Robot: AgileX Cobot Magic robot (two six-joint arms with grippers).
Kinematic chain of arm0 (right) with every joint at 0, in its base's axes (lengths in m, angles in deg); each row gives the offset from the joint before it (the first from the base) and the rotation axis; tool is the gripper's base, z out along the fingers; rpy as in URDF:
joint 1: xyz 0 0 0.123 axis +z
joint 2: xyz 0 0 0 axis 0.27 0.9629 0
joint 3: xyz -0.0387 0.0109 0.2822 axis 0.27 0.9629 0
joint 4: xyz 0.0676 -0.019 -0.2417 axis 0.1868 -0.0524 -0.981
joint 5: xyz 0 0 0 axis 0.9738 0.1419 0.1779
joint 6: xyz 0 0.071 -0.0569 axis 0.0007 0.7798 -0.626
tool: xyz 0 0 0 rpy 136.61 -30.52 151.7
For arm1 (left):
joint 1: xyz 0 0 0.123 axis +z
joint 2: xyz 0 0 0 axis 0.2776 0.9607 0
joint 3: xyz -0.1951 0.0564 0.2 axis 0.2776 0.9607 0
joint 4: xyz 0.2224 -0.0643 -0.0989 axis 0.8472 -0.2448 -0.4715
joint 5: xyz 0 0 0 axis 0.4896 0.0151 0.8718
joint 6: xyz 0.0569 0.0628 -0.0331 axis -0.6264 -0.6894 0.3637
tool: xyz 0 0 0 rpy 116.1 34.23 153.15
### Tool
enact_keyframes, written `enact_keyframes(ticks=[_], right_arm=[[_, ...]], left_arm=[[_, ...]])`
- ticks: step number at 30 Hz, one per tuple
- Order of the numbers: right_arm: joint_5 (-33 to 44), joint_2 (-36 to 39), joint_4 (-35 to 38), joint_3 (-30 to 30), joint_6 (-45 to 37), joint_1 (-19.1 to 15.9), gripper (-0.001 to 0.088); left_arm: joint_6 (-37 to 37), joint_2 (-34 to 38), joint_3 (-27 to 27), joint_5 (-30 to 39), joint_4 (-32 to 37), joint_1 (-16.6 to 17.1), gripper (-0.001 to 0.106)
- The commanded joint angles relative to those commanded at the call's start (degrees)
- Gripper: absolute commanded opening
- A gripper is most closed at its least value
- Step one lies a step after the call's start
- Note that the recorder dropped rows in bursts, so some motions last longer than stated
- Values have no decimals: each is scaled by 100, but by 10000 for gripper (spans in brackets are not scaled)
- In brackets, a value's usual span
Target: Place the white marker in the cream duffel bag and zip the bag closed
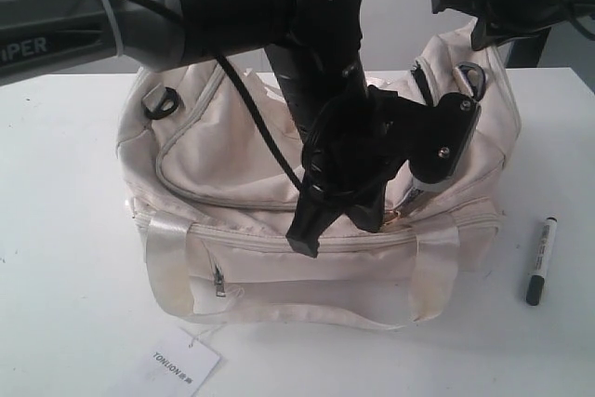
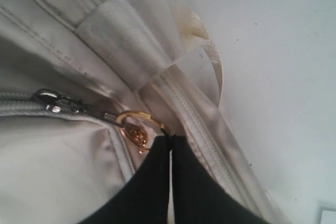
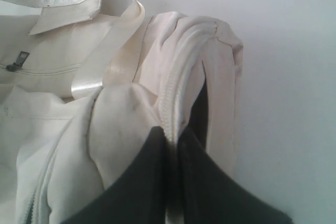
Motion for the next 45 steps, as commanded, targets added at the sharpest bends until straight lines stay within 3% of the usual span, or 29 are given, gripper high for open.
enact_keyframes(ticks=[17,19,24,28,31,34,36,38,45], right_arm=[[308,0,0,0,-23,0,6],[348,0,0,0,-23,0,52],[360,0,0,0,-23,0,318],[505,-138,0,0,-12,0,429],[612,-434,46,0,-3,0,430],[670,-604,1154,0,-772,0,431],[716,-554,1540,0,-1107,22,477],[753,-488,1556,0,-1107,22,526],[1036,-211,2146,0,-1343,22,531]], left_arm=[[0,0,0,-649,-145,0,0],[0,0,0,-649,-157,0,0],[0,0,0,-649,-157,0,0],[0,0,0,-649,-157,0,0],[-107,0,0,-649,-155,0,0],[-166,0,0,-670,-155,0,0],[-166,0,0,-690,-155,0,0],[-166,0,0,-748,-155,0,0],[-166,0,0,-776,-155,0,0]])
